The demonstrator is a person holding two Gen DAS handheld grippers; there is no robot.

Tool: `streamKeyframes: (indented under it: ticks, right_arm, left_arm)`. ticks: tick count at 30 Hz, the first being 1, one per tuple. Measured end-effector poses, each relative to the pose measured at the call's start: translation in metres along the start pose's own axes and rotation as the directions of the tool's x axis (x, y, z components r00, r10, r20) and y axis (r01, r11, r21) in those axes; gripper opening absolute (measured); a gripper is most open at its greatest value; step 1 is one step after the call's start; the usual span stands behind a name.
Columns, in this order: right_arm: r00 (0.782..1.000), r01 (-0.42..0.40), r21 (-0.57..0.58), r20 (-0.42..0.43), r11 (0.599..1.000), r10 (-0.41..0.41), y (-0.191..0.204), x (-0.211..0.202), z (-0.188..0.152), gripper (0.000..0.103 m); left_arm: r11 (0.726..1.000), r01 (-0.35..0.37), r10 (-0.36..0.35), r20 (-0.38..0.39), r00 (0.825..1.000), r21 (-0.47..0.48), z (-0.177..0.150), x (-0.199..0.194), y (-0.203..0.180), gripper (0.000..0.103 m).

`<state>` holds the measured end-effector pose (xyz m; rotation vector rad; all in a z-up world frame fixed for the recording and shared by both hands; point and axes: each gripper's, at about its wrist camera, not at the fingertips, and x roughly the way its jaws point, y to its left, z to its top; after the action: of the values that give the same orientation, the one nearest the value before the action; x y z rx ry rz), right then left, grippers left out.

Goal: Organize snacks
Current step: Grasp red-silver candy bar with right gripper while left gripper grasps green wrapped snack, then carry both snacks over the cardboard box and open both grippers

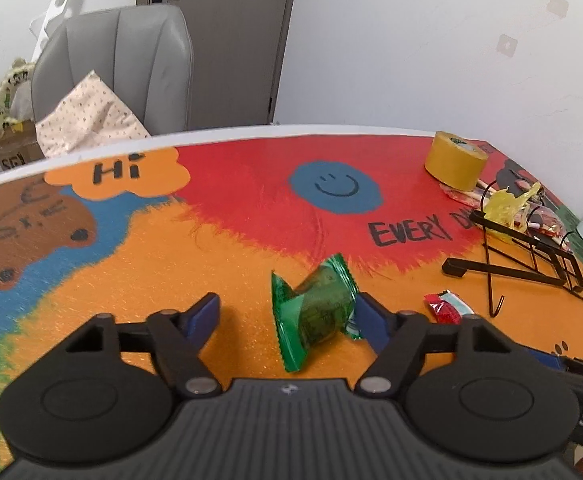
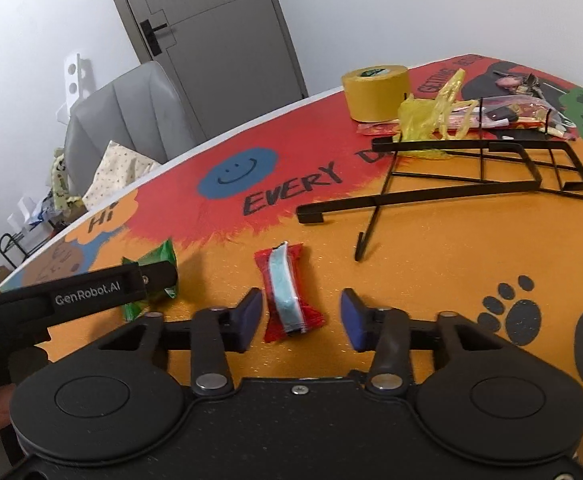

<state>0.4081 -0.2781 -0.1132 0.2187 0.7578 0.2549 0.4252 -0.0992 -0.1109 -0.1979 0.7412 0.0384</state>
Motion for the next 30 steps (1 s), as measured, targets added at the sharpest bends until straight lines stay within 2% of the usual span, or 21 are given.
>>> streamKeyframes:
  ticks: [1, 3, 5, 6, 7, 12, 16, 30]
  right_arm:
    - [1.000, 0.003, 0.001, 0.000, 1.000, -0.003, -0.001, 0.000, 0.000, 0.032]
    - [1.000, -0.004, 0.015, -0.002, 1.000, 0.004, -0.004, -0.001, 0.000, 0.028]
    - [1.000, -0.010, 0.025, -0.004, 1.000, 0.010, -0.004, -0.003, -0.001, 0.027]
    - [1.000, -0.011, 0.027, -0.003, 1.000, 0.011, -0.004, -0.004, -0.002, 0.027]
    - [1.000, -0.013, 0.030, -0.002, 0.999, 0.013, -0.003, -0.006, -0.004, 0.026]
    - [1.000, -0.031, 0.052, 0.004, 0.998, 0.031, -0.004, -0.012, -0.011, 0.025]
    - [0.999, -0.048, 0.082, 0.010, 0.995, 0.047, -0.006, -0.019, -0.016, 0.025]
    - [0.993, -0.089, 0.061, 0.081, 0.994, 0.084, 0.029, -0.075, -0.025, 0.025]
  left_arm:
    - [1.000, 0.011, -0.011, -0.002, 1.000, -0.007, 0.000, 0.002, 0.001, 0.069]
    - [1.000, 0.016, -0.016, 0.006, 1.000, 0.001, -0.002, 0.003, -0.001, 0.066]
    - [0.999, 0.034, -0.034, 0.006, 0.999, 0.004, -0.003, 0.002, -0.003, 0.056]
    - [0.999, 0.049, -0.049, 0.003, 0.999, 0.004, -0.003, 0.002, -0.004, 0.044]
    - [0.998, 0.061, -0.061, -0.003, 0.998, 0.003, -0.002, 0.001, -0.005, 0.039]
    - [0.997, 0.083, -0.083, -0.003, 0.997, 0.002, -0.009, -0.007, -0.004, 0.037]
    - [0.998, 0.070, -0.070, 0.001, 0.998, -0.003, -0.015, -0.020, 0.000, 0.037]
    - [0.997, 0.071, -0.068, 0.084, 0.994, -0.033, -0.029, -0.106, 0.030, 0.037]
